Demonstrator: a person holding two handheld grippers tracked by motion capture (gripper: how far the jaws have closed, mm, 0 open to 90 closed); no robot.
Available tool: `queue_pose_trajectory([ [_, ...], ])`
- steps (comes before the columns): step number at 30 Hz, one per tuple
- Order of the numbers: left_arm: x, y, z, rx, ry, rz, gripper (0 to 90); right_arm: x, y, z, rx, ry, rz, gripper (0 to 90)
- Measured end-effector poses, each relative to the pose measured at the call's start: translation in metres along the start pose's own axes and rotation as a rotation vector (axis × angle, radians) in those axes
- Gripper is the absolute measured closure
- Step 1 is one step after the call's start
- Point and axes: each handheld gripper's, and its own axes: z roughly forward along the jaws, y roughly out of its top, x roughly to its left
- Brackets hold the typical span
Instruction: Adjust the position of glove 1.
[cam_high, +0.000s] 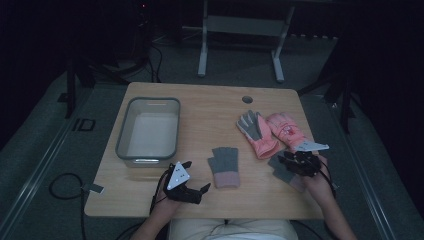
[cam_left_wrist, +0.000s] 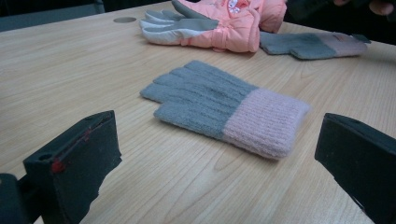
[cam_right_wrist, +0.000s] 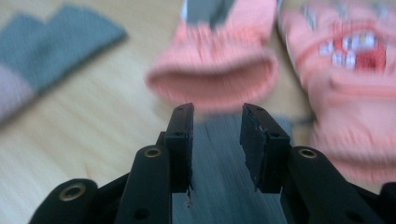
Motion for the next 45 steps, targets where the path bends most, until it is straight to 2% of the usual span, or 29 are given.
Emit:
queue_pose_trajectory([
  [6,0.000,0.000,0.000,-0.002,0.003,-0.001,0.0,-0.022,-0.023,0.003,0.078,0.025,-0.015,61.9],
  [9,0.000,0.000,0.000,-0.005,0.004,-0.005,0.0,-0.028,-0.027,0.006,0.085,0.048,-0.008,61.6],
  [12,0.000,0.000,0.000,-0.004,0.006,-0.003,0.0,-0.031,-0.030,0.009,0.112,0.040,-0.039,62.9],
  [18,0.000,0.000,0.000,-0.006,0.007,-0.010,0.0,-0.034,-0.033,0.011,0.115,0.071,-0.035,62.8],
  [24,0.000,0.000,0.000,-0.005,0.010,-0.007,0.0,-0.034,-0.040,0.013,0.086,0.071,-0.004,71.5],
  [29,0.000,0.000,0.000,-0.004,0.013,-0.009,0.0,-0.028,-0.043,0.012,0.065,0.044,-0.004,82.6],
  [33,0.000,0.000,0.000,-0.007,0.013,-0.009,0.0,-0.021,-0.039,0.010,0.094,0.019,-0.005,84.8],
  [36,0.000,0.000,0.000,-0.007,0.014,-0.007,0.0,-0.010,-0.036,0.003,0.100,-0.001,-0.043,85.4],
  [40,0.000,0.000,0.000,-0.007,0.014,-0.006,0.0,0.010,-0.028,-0.010,0.055,0.000,-0.052,85.5],
  [43,0.000,0.000,0.000,-0.008,0.014,-0.004,0.0,0.026,-0.018,-0.020,0.021,-0.024,0.006,85.6],
  [45,-0.001,0.000,0.000,-0.008,0.016,-0.002,0.0,0.034,-0.013,-0.025,-0.010,-0.038,0.086,85.6],
])
